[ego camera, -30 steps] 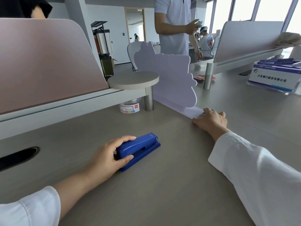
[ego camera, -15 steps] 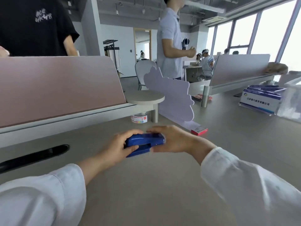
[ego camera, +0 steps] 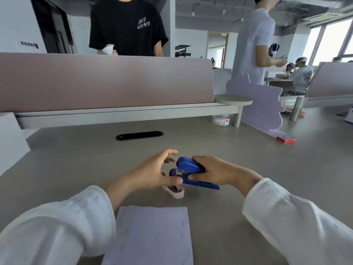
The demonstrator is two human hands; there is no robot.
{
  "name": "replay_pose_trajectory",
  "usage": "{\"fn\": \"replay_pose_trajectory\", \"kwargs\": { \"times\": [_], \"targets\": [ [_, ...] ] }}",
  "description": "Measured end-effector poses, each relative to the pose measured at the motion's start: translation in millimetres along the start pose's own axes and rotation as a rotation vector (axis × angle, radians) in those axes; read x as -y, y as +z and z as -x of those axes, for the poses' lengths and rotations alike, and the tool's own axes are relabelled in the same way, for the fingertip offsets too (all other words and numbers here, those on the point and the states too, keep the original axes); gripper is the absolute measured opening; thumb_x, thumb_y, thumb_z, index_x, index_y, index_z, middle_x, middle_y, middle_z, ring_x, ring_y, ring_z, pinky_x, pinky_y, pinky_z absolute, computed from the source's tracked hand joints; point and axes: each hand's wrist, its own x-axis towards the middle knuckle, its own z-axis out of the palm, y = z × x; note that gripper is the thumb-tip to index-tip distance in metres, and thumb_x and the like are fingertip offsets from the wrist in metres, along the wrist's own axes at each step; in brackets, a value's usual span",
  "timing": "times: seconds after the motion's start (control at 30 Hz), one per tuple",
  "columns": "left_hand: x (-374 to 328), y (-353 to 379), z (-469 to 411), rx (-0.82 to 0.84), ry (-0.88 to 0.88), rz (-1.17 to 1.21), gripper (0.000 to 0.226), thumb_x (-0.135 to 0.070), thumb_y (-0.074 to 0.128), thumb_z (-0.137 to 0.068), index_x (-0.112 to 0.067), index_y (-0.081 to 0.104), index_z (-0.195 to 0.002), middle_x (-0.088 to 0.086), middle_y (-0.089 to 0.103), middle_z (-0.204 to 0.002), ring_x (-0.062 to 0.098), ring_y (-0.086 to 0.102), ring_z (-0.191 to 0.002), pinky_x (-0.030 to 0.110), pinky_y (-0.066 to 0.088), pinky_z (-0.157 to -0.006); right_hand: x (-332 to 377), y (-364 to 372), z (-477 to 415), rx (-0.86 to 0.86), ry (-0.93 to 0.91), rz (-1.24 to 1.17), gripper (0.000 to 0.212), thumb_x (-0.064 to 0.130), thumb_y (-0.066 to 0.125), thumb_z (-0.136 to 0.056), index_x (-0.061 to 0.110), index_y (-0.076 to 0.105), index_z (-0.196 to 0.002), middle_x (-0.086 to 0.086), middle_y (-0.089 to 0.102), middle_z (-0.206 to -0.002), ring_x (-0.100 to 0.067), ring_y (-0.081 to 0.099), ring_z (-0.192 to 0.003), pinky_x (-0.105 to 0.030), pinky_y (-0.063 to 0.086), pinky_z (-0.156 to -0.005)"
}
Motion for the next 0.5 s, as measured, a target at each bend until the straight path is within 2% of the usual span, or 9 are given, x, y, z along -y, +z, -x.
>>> {"fn": "replay_pose_trajectory", "kwargs": {
  "times": [0.07, 0.13, 0.2, 0.23, 0.33, 0.43, 0.5],
  "targets": [
    [10, 5, 15, 0.087, -0.033, -0.064, 0.082, -0.047, 0.073, -0.067, -0.030, 0.031, -0.135, -0.013, 0.044, -0.131, 0.007, 0.044, -0.121, 0.027, 0.035, -0.099, 2, 10, 2, -0.033, 0.058, -0.021, 0.026, 0.035, 0.058, -0.086, 0.028, 0.039, -0.070, 0.008, 0.046, -0.068, -0.009, 0.042, -0.060, -0.023, 0.033, -0.057],
    [15, 14, 23, 0.155, -0.053, -0.146, 0.085, -0.044, 0.073, -0.069, -0.027, 0.027, -0.138, -0.006, 0.035, -0.142, 0.014, 0.035, -0.130, 0.029, 0.031, -0.104, 0, 17, 4, -0.092, 0.115, -0.050, 0.025, 0.036, 0.059, -0.085, 0.027, 0.041, -0.071, 0.006, 0.048, -0.069, -0.011, 0.043, -0.060, -0.024, 0.033, -0.057],
    [20, 22, 24, 0.134, -0.104, -0.189, 0.097, -0.049, 0.072, -0.068, -0.025, 0.015, -0.144, -0.003, 0.014, -0.153, 0.016, 0.017, -0.141, 0.032, 0.021, -0.113, -4, 19, 6, -0.126, 0.157, -0.035, 0.022, 0.037, 0.059, -0.085, 0.023, 0.045, -0.076, 0.005, 0.049, -0.070, -0.012, 0.044, -0.061, -0.025, 0.034, -0.058],
    [21, 25, 23, 0.093, -0.113, -0.187, 0.101, -0.052, 0.072, -0.067, -0.025, 0.013, -0.144, -0.003, 0.010, -0.154, 0.016, 0.016, -0.141, 0.032, 0.020, -0.114, -6, 19, 7, -0.128, 0.178, -0.011, 0.022, 0.038, 0.059, -0.085, 0.021, 0.045, -0.078, 0.005, 0.049, -0.070, -0.013, 0.044, -0.061, -0.026, 0.035, -0.059],
    [29, 29, 20, -0.020, -0.102, -0.164, 0.099, -0.053, 0.072, -0.065, -0.023, 0.018, -0.143, -0.002, 0.024, -0.149, 0.014, 0.029, -0.135, 0.028, 0.029, -0.109, -13, 21, 6, -0.110, 0.221, 0.097, 0.025, 0.040, 0.058, -0.084, 0.023, 0.042, -0.073, 0.008, 0.047, -0.071, -0.014, 0.046, -0.065, -0.029, 0.037, -0.062],
    [38, 25, 19, -0.086, -0.055, -0.226, 0.070, -0.044, 0.068, -0.074, -0.020, 0.040, -0.133, -0.002, 0.044, -0.134, 0.012, 0.043, -0.122, 0.024, 0.036, -0.100, -17, 23, 4, -0.091, 0.226, 0.155, 0.031, 0.040, 0.057, -0.085, 0.029, 0.035, -0.067, 0.010, 0.043, -0.073, -0.012, 0.043, -0.067, -0.027, 0.035, -0.063],
    [43, 19, 19, -0.122, -0.027, -0.256, 0.047, -0.035, 0.066, -0.078, -0.019, 0.054, -0.121, -0.001, 0.055, -0.120, 0.013, 0.052, -0.111, 0.024, 0.042, -0.093, -18, 23, 4, -0.113, 0.204, 0.168, 0.024, 0.042, 0.058, -0.084, 0.026, 0.042, -0.074, 0.008, 0.047, -0.080, -0.015, 0.045, -0.078, -0.028, 0.037, -0.069]
  ]
}}
